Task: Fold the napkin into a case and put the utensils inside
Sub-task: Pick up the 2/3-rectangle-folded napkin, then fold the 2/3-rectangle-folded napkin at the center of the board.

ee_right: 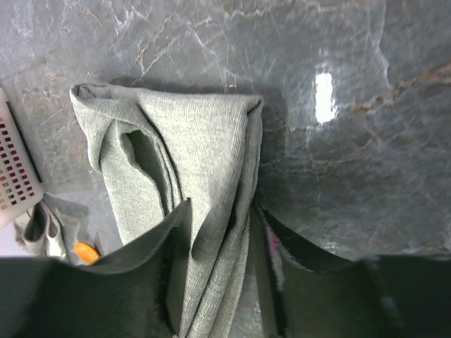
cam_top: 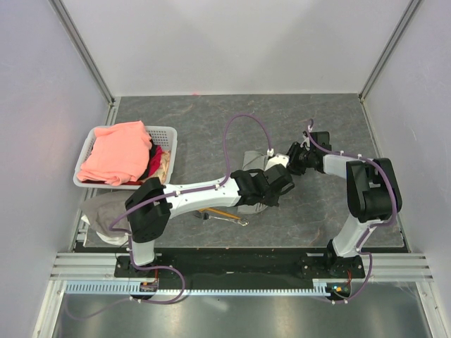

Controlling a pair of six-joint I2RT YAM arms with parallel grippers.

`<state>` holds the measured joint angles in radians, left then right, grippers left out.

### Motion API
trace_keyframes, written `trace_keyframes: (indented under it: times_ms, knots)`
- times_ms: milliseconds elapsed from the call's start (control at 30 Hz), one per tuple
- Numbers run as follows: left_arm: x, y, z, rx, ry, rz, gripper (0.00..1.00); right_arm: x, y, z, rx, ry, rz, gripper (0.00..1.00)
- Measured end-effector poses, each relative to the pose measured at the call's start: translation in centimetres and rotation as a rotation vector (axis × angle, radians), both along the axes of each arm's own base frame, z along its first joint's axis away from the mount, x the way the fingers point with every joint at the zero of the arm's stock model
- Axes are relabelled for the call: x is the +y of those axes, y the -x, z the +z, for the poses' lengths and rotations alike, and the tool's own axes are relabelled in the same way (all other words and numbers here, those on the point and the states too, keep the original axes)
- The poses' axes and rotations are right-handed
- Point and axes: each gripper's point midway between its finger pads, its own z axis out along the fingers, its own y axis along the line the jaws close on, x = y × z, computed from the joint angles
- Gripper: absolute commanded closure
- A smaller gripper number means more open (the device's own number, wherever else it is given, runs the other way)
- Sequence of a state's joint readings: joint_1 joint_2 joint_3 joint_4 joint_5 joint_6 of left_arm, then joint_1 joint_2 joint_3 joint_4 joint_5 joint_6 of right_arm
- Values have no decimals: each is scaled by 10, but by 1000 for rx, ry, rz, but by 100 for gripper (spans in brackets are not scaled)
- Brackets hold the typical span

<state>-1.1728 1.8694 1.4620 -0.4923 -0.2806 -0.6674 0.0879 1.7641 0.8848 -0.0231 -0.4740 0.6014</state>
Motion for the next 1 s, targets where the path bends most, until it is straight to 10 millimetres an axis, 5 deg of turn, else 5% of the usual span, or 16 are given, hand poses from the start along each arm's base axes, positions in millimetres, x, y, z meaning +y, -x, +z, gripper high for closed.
trace_keyframes:
  times_ms: [133, 300, 500, 767, 1000]
  knots:
    - [-2, 3, -1, 11, 7, -10, 96, -1, -6, 2, -20, 14, 7, 82]
    - [-7, 4, -2, 54, 53, -41, 70, -1, -8, 4, -34, 13, 14, 100]
    - [9, -10, 1, 121, 132, -35, 68, 0, -10, 2, -32, 14, 16, 100]
    - [41, -88, 18, 123, 312, 79, 88, -2, -15, 2, -37, 36, 20, 100]
    - [40, -158, -44, 156, 313, 160, 91, -4, -19, 3, -29, 108, 15, 100]
